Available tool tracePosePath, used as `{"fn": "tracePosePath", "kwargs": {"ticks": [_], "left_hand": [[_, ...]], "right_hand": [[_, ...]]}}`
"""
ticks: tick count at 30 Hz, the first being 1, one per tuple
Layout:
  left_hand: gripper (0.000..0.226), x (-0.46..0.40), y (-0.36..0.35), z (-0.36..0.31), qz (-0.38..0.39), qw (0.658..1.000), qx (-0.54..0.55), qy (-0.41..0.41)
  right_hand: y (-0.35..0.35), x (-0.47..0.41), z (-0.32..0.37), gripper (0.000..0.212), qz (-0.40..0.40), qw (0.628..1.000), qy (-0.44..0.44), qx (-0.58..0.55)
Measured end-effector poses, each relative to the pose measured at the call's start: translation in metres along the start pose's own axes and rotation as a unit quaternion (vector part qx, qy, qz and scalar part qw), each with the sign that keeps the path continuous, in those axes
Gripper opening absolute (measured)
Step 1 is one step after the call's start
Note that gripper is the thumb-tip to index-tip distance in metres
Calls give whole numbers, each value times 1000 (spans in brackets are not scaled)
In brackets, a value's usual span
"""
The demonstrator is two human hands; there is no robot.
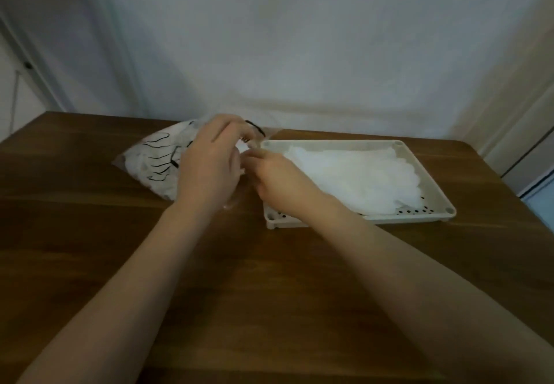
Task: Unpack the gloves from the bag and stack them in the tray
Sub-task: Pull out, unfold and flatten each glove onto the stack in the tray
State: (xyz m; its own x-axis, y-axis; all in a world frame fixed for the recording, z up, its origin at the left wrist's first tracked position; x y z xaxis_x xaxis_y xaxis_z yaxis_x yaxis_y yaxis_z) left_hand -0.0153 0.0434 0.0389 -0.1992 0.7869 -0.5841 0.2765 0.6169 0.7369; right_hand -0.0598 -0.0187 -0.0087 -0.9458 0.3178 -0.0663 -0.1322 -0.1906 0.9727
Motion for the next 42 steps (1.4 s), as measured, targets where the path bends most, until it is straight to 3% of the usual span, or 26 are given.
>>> {"fn": "tracePosePath", "kwargs": {"ticks": [5,11,15,19,23,27,31,34,38,42], "left_hand": [[40,6,-13,40,54,998,22,38],[44,13,-18,75,6,981,132,142],[29,12,-39,78,69,987,76,121],[41,16,-62,91,157,977,-9,146],[40,16,-70,92,168,974,-63,140],[28,14,-67,96,173,972,-28,155],[31,10,-51,73,185,969,93,133],[22,14,-49,40,251,909,309,124],[5,10,-51,18,269,859,415,131],[14,15,-65,7,337,768,516,174]], "right_hand": [[-44,-57,-20,55,90,990,-111,5],[-46,-64,-39,24,5,980,-164,-113],[-32,-48,-27,24,-57,970,-114,-206],[-12,-29,-27,23,-101,947,-105,-285],[3,-13,-39,27,-150,840,-130,-504],[3,-4,-51,21,-168,740,-179,-627],[13,8,-55,23,-177,687,-158,-687],[8,18,-59,18,-144,670,-138,-715],[11,33,-58,17,-75,679,-89,-725],[17,58,-85,21,-78,722,-123,-676]]}}
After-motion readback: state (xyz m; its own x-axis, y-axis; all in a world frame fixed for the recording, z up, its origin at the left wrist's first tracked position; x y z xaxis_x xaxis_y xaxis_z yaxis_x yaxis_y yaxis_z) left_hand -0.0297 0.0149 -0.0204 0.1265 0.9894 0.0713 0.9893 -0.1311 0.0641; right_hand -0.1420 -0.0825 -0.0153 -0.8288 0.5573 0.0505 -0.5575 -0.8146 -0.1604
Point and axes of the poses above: each hand's wrist, its own x-axis away from the middle knuckle, its own y-axis out of the back of the hand, z = x × y, the point moved 8 cm from there along -x, towards the middle knuckle, and after that the axes turned 12 degrees about z, right-handed, at the moved point
